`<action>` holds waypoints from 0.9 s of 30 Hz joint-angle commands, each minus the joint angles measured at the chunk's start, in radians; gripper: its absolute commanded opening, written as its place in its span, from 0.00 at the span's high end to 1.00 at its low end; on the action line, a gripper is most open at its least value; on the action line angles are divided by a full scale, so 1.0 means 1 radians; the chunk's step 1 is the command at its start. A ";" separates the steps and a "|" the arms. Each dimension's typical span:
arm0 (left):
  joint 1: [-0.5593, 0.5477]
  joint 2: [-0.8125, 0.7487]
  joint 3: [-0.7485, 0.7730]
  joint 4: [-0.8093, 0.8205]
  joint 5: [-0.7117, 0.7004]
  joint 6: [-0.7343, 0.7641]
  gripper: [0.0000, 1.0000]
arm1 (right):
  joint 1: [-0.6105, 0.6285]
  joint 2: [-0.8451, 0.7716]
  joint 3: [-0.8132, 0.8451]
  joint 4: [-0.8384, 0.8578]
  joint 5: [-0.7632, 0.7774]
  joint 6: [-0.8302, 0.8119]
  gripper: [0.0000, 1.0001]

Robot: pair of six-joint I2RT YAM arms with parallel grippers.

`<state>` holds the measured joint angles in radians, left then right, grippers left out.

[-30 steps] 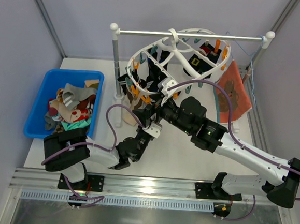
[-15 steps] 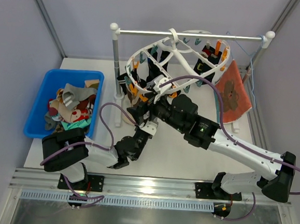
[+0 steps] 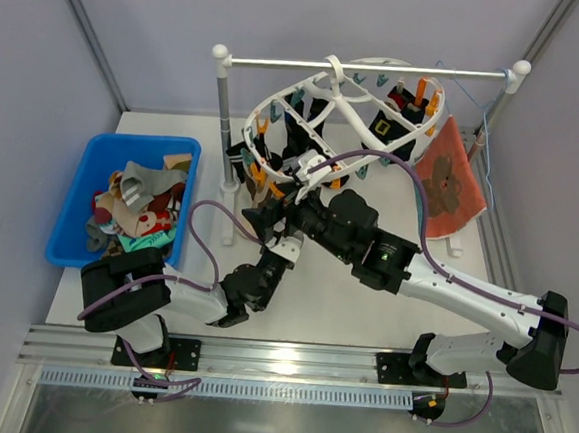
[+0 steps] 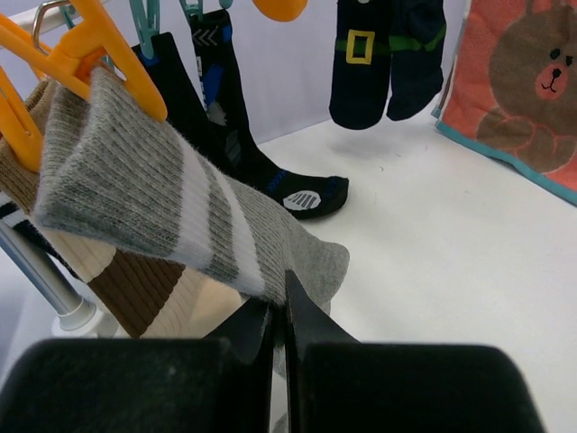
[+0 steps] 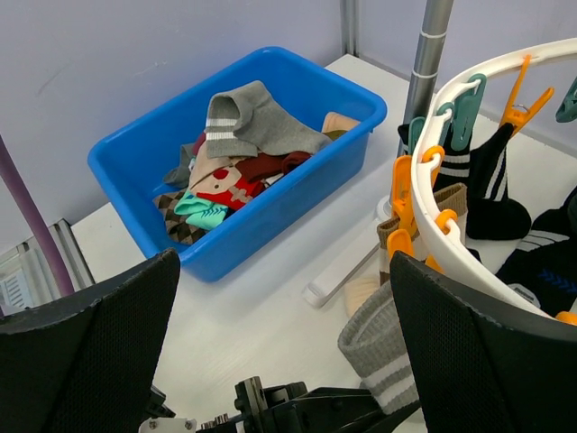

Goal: Remove the socks clipped to the hanger
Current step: Remove the sock from the hanger.

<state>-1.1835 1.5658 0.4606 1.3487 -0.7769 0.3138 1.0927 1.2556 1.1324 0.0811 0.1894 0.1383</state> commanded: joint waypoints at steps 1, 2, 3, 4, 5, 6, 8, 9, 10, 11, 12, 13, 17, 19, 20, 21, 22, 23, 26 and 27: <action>0.002 -0.016 0.030 0.021 0.031 0.068 1.00 | 0.065 0.061 -0.052 -0.144 -0.074 -0.026 0.02; 0.002 -0.015 0.030 0.023 0.030 0.067 1.00 | 0.070 0.059 -0.054 -0.144 -0.070 -0.028 0.02; 0.002 -0.013 0.030 0.024 0.028 0.071 1.00 | 0.073 0.056 -0.057 -0.144 -0.070 -0.028 0.02; 0.002 -0.013 0.030 0.024 0.028 0.071 1.00 | 0.078 0.053 -0.060 -0.142 -0.065 -0.028 0.02; 0.002 -0.013 0.032 0.024 0.025 0.071 1.00 | 0.085 0.051 -0.063 -0.139 -0.050 -0.026 0.02; 0.002 -0.015 0.029 0.024 0.024 0.073 1.00 | 0.091 0.048 -0.069 -0.136 -0.041 -0.023 0.02; 0.002 -0.016 0.029 0.024 0.022 0.074 1.00 | 0.099 0.044 -0.088 -0.130 -0.012 -0.020 0.02; 0.002 -0.018 0.027 0.023 0.019 0.074 1.00 | 0.107 0.041 -0.101 -0.127 0.017 -0.016 0.02; 0.002 -0.021 0.027 0.023 0.019 0.076 1.00 | 0.110 0.036 -0.109 -0.123 0.030 -0.014 0.02; 0.002 -0.020 0.026 0.023 0.019 0.074 1.00 | 0.113 0.033 -0.117 -0.115 0.041 -0.011 0.02; 0.002 -0.024 0.024 0.020 0.019 0.073 1.00 | 0.114 0.033 -0.123 -0.113 0.054 -0.006 0.02; 0.002 -0.026 0.024 0.017 0.019 0.074 1.00 | 0.115 0.031 -0.132 -0.113 0.077 -0.005 0.02; 0.002 -0.036 0.010 0.013 0.031 0.076 1.00 | 0.113 0.044 -0.138 -0.118 0.139 -0.005 0.02; 0.002 -0.046 0.004 0.015 0.050 0.074 1.00 | 0.115 0.057 -0.125 -0.119 0.162 -0.008 0.02; 0.002 -0.047 0.000 0.013 0.056 0.071 1.00 | 0.115 0.074 -0.119 -0.125 0.185 -0.009 0.01; 0.002 -0.050 -0.002 0.013 0.057 0.070 1.00 | 0.115 0.086 -0.103 -0.130 0.199 -0.008 0.01; 0.002 -0.052 -0.002 0.012 0.057 0.068 1.00 | 0.115 0.094 -0.096 -0.135 0.212 -0.008 0.02; 0.002 -0.052 -0.003 0.012 0.057 0.068 1.00 | 0.115 0.112 -0.088 -0.145 0.241 -0.006 0.01; 0.002 -0.052 -0.004 0.010 0.059 0.070 1.00 | 0.115 0.131 -0.072 -0.153 0.306 -0.003 0.01; 0.002 -0.052 -0.004 0.009 0.059 0.071 1.00 | 0.115 0.136 -0.069 -0.155 0.321 -0.003 0.01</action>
<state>-1.1706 1.5543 0.4252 1.3418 -0.7673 0.2840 1.1706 1.3014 1.0966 0.1524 0.4721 0.1886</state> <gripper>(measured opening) 0.005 0.985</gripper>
